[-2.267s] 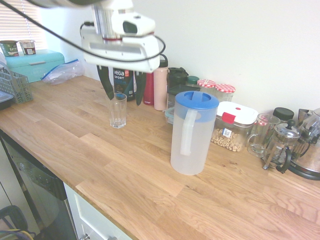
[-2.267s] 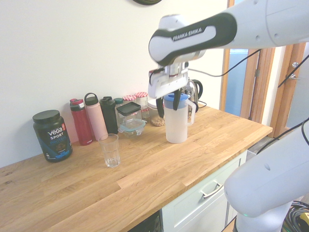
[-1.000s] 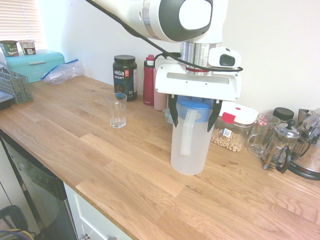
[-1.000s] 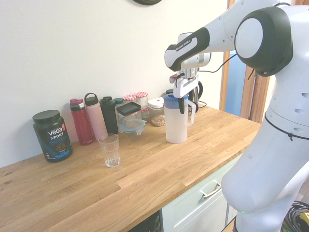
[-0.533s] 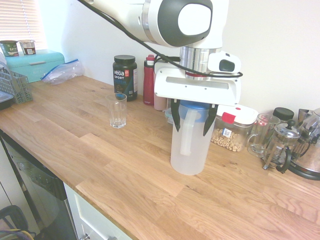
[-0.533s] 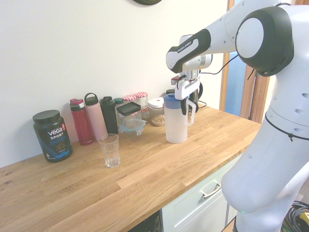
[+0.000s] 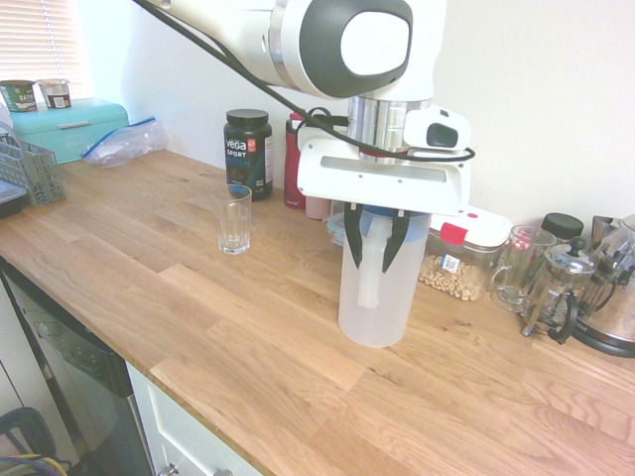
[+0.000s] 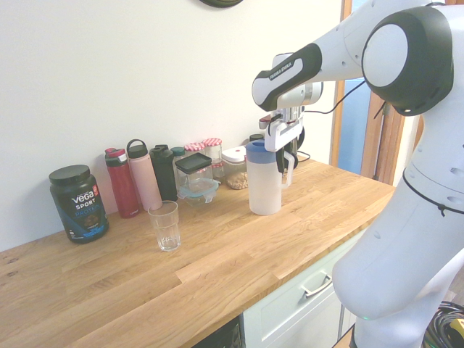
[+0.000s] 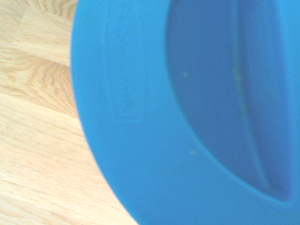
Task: Pour me some water
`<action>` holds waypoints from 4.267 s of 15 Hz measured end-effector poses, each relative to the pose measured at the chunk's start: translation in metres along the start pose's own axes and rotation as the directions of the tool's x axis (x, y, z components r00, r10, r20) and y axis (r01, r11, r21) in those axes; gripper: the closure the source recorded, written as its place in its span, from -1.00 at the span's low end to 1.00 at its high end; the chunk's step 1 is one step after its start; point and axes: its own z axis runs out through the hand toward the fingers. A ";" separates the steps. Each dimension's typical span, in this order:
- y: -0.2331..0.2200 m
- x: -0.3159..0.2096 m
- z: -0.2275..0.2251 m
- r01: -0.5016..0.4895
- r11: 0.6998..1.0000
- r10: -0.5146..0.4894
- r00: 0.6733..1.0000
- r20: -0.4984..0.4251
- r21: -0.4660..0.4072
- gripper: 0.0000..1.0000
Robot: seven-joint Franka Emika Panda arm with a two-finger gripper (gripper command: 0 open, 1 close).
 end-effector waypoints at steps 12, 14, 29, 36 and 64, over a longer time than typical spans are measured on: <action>-0.002 -0.016 -0.026 0.022 1.000 -0.022 1.000 -0.017 0.011 1.00; -0.011 -0.030 -0.051 0.049 0.999 -0.049 0.998 -0.042 0.018 1.00; -0.242 -0.110 -0.084 0.380 0.903 -0.386 0.922 0.011 -0.199 1.00; -0.307 -0.092 -0.071 0.478 0.766 -0.441 0.877 0.190 -0.430 1.00; -0.371 -0.118 -0.012 0.544 0.372 -0.426 0.820 0.382 -0.752 1.00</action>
